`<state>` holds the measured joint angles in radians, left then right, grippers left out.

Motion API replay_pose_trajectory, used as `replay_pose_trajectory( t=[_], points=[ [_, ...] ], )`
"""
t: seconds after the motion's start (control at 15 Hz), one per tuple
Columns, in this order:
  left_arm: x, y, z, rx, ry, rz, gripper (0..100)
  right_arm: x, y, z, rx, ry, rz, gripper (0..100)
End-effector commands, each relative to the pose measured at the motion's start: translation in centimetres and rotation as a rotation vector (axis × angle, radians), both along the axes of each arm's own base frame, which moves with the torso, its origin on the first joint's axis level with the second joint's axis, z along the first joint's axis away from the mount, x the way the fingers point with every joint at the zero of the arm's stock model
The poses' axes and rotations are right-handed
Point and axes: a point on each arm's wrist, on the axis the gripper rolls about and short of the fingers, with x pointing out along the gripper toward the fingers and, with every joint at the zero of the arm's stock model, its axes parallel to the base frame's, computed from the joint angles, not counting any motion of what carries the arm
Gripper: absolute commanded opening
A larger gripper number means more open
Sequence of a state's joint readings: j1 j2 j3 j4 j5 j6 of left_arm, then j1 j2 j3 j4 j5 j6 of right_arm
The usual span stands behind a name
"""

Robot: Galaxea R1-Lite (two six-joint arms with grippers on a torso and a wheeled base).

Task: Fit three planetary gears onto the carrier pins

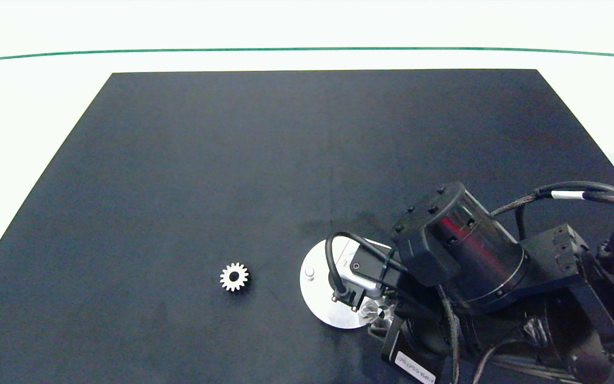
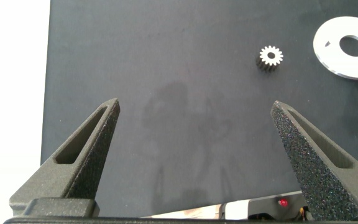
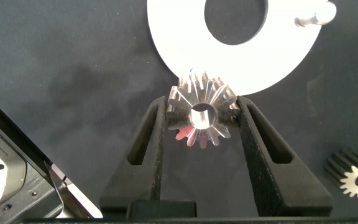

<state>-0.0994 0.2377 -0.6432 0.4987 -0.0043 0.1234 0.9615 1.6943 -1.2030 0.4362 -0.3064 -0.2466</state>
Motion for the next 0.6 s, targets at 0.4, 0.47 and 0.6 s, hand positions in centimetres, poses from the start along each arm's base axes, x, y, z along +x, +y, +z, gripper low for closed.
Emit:
replay_pose_trajectory(
  t=[0.4,0.47,0.6],
  points=[
    [-0.13,0.03,-0.04,0.0,-0.004,-0.005,100,0.85,0.97,-0.65,0.002,-0.006,-0.01,19],
    [-0.13,0.03,-0.04,0.0,-0.004,-0.005,100,0.92,0.99,-0.74,-0.001,-0.004,-0.012,19],
    [-0.15,0.03,0.0,0.0,-0.006,-0.005,100,0.92,0.97,-0.78,-0.004,-0.006,-0.015,19]
  ],
)
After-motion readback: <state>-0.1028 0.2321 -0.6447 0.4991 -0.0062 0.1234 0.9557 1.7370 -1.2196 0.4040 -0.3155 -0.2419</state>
